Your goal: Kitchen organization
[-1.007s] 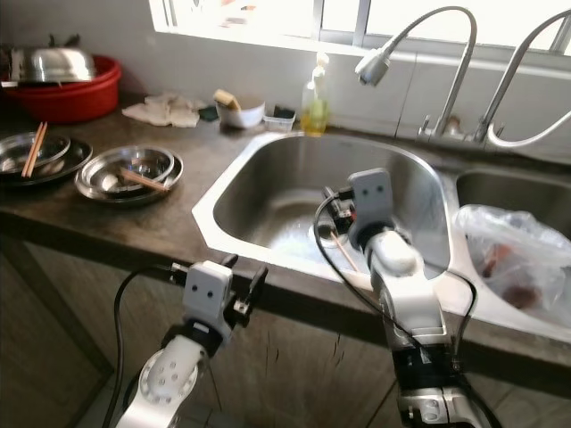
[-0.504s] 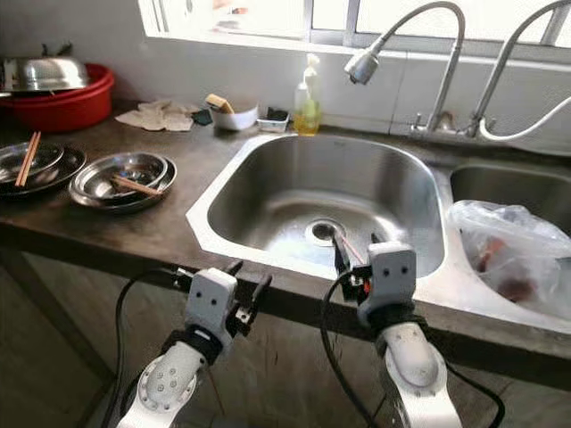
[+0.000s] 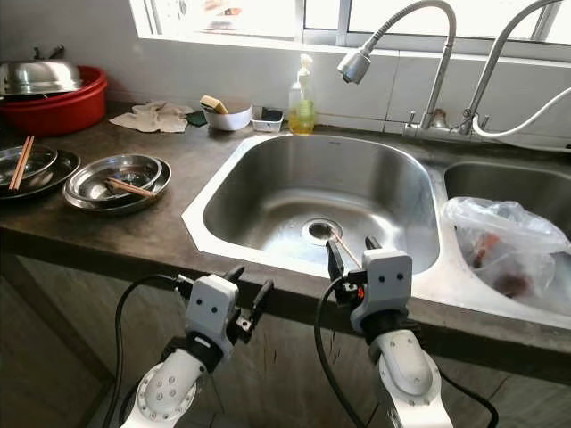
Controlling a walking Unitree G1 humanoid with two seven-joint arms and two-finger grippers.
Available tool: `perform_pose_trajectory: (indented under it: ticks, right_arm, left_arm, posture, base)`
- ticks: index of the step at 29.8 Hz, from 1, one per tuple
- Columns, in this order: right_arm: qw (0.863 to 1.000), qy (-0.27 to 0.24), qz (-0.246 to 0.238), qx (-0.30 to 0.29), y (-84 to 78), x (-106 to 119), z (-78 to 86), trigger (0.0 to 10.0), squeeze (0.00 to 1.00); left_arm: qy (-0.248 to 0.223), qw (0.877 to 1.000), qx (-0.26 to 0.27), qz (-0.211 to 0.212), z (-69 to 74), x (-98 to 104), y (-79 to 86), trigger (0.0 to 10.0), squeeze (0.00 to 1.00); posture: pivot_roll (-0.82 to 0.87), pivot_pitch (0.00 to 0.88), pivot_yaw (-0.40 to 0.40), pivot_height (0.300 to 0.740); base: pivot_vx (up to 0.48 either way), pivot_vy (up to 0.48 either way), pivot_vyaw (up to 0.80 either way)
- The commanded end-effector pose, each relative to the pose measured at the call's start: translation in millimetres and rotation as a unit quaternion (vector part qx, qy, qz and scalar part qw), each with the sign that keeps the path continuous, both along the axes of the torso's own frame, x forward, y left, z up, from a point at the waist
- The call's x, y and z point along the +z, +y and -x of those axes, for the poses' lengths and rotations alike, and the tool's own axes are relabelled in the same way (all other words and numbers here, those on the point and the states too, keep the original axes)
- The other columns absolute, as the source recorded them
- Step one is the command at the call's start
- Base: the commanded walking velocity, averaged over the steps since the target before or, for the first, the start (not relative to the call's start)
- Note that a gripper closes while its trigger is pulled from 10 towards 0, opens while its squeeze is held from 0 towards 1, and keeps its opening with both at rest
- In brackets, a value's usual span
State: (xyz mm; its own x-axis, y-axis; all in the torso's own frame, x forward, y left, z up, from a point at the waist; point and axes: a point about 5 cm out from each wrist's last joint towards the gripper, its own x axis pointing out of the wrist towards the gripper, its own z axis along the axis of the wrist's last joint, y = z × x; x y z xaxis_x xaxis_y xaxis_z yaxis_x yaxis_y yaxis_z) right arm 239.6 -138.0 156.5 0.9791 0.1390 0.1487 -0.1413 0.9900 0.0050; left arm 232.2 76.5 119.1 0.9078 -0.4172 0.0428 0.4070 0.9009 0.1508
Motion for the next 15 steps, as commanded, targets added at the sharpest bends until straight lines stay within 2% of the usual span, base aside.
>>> perform_pose_trajectory:
  ticks: [1,15]
  right_arm:
    - [1.000,0.001,-0.005,0.002,2.6,-0.1,-0.6,10.0,0.00]
    - [1.000,0.008,-0.009,0.003,9.2,-3.9,-0.5,10.0,0.00]
  left_arm:
    - [-0.001,1.000,0.002,-0.004,1.9,1.2,0.7,10.0,0.00]
    - [0.000,1.000,-0.006,-0.011,2.1,-2.1,-0.4,10.0,0.00]
  posture:
    - [0.00,0.000,-0.031,0.740]
    - [0.00,0.000,-0.027,0.740]
  base:
    - [-0.311,0.000,0.00]
    - [-0.317,0.000,0.00]
